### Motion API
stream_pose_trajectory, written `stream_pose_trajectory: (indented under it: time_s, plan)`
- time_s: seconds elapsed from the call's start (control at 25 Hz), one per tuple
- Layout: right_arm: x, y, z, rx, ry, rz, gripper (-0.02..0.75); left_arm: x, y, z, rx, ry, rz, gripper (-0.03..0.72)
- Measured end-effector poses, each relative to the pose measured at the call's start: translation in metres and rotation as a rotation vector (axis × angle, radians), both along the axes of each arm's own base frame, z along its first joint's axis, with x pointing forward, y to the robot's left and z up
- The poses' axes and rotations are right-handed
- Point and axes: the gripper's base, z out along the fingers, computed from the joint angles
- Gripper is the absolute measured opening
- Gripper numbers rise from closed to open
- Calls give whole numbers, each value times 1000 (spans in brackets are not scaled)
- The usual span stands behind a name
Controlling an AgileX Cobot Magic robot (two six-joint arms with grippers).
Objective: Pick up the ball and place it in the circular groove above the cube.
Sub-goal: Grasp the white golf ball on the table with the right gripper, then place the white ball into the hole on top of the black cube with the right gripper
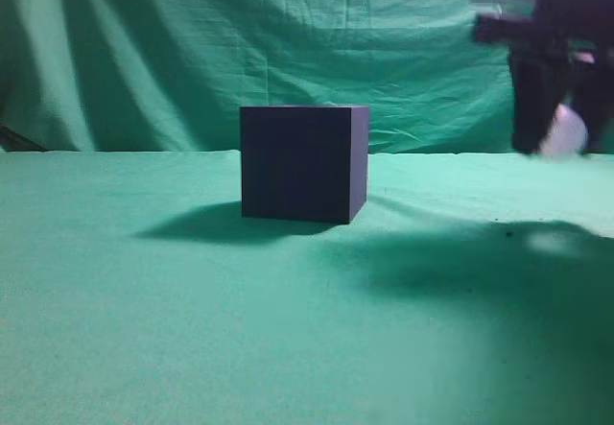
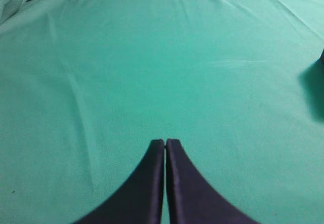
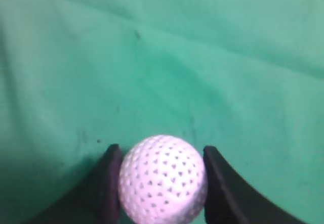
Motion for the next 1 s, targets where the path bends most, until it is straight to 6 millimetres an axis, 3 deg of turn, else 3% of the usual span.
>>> stream_pose_trajectory:
  time_s: [0.2,0.4,0.52,0.64,1.0]
  plan:
    - [0,33,56,50,-138,94,314,0,0,0,0,0,0,0]
    - [-11,84,88,121,-207,223,314,0,0,0,0,0,0,0]
    - [-14,112,92,146,-225,285,314,0,0,0,0,0,0,0]
    - [-10,127,82,153,-207,307,314,0,0,0,0,0,0,0]
    - [6,140,45,141,-143,314,314,0,0,0,0,0,0,0]
